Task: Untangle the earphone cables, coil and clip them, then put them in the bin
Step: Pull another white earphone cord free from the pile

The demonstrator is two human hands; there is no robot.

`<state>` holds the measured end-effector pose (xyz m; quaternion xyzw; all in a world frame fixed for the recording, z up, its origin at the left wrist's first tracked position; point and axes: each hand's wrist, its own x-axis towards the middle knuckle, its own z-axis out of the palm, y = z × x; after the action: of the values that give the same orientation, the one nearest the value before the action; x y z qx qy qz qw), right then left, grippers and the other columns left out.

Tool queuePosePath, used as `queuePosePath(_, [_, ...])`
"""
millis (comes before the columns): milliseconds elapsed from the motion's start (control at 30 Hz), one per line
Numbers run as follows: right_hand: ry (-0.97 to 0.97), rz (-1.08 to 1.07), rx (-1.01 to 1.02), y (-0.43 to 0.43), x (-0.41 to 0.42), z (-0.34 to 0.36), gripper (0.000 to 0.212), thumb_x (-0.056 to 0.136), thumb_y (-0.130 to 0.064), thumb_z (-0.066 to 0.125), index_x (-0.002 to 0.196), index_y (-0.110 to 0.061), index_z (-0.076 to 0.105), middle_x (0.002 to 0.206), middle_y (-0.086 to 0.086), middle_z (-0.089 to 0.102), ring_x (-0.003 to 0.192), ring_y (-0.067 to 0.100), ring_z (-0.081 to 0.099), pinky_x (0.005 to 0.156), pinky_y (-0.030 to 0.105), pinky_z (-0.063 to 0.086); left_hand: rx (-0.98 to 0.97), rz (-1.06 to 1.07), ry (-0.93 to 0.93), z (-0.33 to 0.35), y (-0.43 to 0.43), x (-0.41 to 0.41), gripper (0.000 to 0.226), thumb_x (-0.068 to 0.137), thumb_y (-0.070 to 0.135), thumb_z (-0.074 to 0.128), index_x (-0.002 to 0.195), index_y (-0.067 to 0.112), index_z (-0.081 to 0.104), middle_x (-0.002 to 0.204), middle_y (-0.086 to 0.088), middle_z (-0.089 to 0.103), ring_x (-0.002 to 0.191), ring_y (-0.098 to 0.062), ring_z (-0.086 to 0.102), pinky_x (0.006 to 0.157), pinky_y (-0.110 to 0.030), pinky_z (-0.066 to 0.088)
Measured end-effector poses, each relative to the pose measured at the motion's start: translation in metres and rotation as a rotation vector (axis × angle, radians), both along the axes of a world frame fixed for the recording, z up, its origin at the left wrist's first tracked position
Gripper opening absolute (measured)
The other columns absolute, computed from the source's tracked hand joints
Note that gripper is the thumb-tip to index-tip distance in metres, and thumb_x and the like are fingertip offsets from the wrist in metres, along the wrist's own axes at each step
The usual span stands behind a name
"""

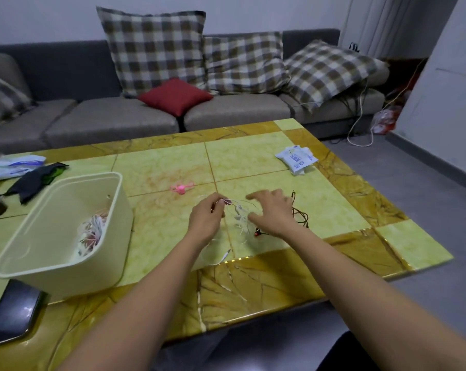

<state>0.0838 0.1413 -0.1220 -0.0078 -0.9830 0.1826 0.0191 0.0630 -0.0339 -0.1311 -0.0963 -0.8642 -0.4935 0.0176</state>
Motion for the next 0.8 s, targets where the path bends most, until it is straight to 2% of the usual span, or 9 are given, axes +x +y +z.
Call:
queuePosePath(100, [-0.223, 0.105, -0.131, -0.014, 0.005, -0.007, 0.017, 0.091, -0.031, 0.06, 0.103, -0.021, 0.067, 0.095, 0.001, 0.069, 0.095, 0.024, 0.063, 0.08, 0.029, 0.042, 0.068, 0.052, -0.016, 0.007, -0.009, 0.004, 0.025, 0.097, 0.02, 0.047, 0.087, 0.026, 0.069, 0.065, 0.005, 0.06, 0.059, -0.012, 0.051, 0.062, -0.03, 0.041])
queuePosePath(200, [-0.077, -0.033, -0.4, -0.003, 0.007, -0.009, 0.018, 0.09, -0.028, 0.063, 0.075, -0.019, 0.064, 0.064, -0.004, 0.059, 0.06, 0.017, 0.059, 0.05, 0.021, 0.041, 0.066, 0.244, -0.015, 0.016, -0.02, 0.005, 0.025, 0.094, 0.019, 0.047, 0.083, 0.023, 0.069, 0.065, 0.004, 0.06, 0.062, -0.013, 0.054, 0.057, -0.028, 0.037])
queuePosePath(300, [0.25, -0.142, -0.597, 0.007, 0.003, 0.001, 0.005, 0.086, -0.019, 0.066, 0.083, -0.018, 0.07, 0.078, -0.002, 0.065, 0.072, 0.017, 0.064, 0.065, 0.03, 0.051, 0.085, 0.414, -0.077, 0.018, -0.027, 0.003, 0.027, 0.093, 0.02, 0.043, 0.08, 0.024, 0.067, 0.07, 0.0, 0.063, 0.069, -0.021, 0.057, 0.057, -0.029, 0.036])
queuePosePath(433, [0.177, -0.153, -0.533, 0.006, 0.001, 0.004, 0.01, 0.085, -0.01, 0.062, 0.082, -0.012, 0.071, 0.077, -0.009, 0.062, 0.078, 0.011, 0.059, 0.07, 0.028, 0.045, -0.102, 0.459, -0.202, 0.009, -0.023, 0.0, 0.027, 0.095, 0.025, 0.038, 0.085, 0.028, 0.064, 0.075, 0.006, 0.067, 0.109, -0.024, 0.048, 0.09, -0.036, 0.032])
queuePosePath(567, [0.41, -0.414, -0.553, 0.013, 0.003, -0.002, 0.015, 0.086, -0.017, 0.054, 0.072, -0.015, 0.059, 0.083, -0.001, 0.062, 0.091, 0.021, 0.05, 0.073, 0.035, 0.043, -0.279, 0.493, -0.215, 0.008, -0.024, 0.001, 0.031, 0.098, 0.027, 0.038, 0.095, 0.032, 0.068, 0.093, 0.007, 0.061, 0.124, -0.022, 0.03, 0.096, -0.038, 0.023])
queuePosePath(633, [0.314, -0.475, -0.54, 0.023, 0.0, -0.001, 0.023, 0.087, -0.019, 0.051, 0.065, -0.014, 0.048, 0.073, 0.001, 0.054, 0.082, 0.023, 0.046, 0.061, 0.033, 0.035, -0.162, 0.535, -0.161, 0.01, -0.031, -0.002, 0.031, 0.097, 0.024, 0.038, 0.093, 0.028, 0.068, 0.088, 0.007, 0.062, 0.117, -0.02, 0.043, 0.094, -0.035, 0.028])
queuePosePath(700, [-0.003, -0.46, -0.405, 0.031, -0.003, -0.001, 0.025, 0.088, -0.02, 0.05, 0.065, -0.013, 0.044, 0.07, 0.004, 0.05, 0.078, 0.028, 0.048, 0.055, 0.031, 0.031, 0.074, 0.523, -0.143, 0.013, -0.035, -0.004, 0.029, 0.097, 0.02, 0.039, 0.094, 0.019, 0.068, 0.079, 0.003, 0.069, 0.084, -0.017, 0.058, 0.078, -0.031, 0.041])
queuePosePath(767, [-0.189, -0.435, -0.24, 0.034, -0.001, -0.002, 0.011, 0.088, -0.021, 0.052, 0.089, -0.013, 0.058, 0.099, 0.01, 0.06, 0.1, 0.033, 0.053, 0.072, 0.034, 0.043, 0.169, 0.471, -0.111, 0.016, -0.037, -0.004, 0.025, 0.095, 0.019, 0.042, 0.091, 0.019, 0.067, 0.091, -0.009, 0.071, 0.065, -0.018, 0.054, 0.072, -0.035, 0.05])
queuePosePath(800, [-0.128, -0.411, -0.238, 0.034, -0.002, -0.003, 0.023, 0.088, -0.02, 0.054, 0.11, -0.013, 0.059, 0.118, 0.011, 0.057, 0.115, 0.033, 0.05, 0.086, 0.037, 0.044, 0.161, 0.42, -0.09, 0.017, -0.036, -0.004, 0.024, 0.094, 0.019, 0.045, 0.088, 0.021, 0.068, 0.1, -0.011, 0.071, 0.065, -0.019, 0.053, 0.073, -0.037, 0.051])
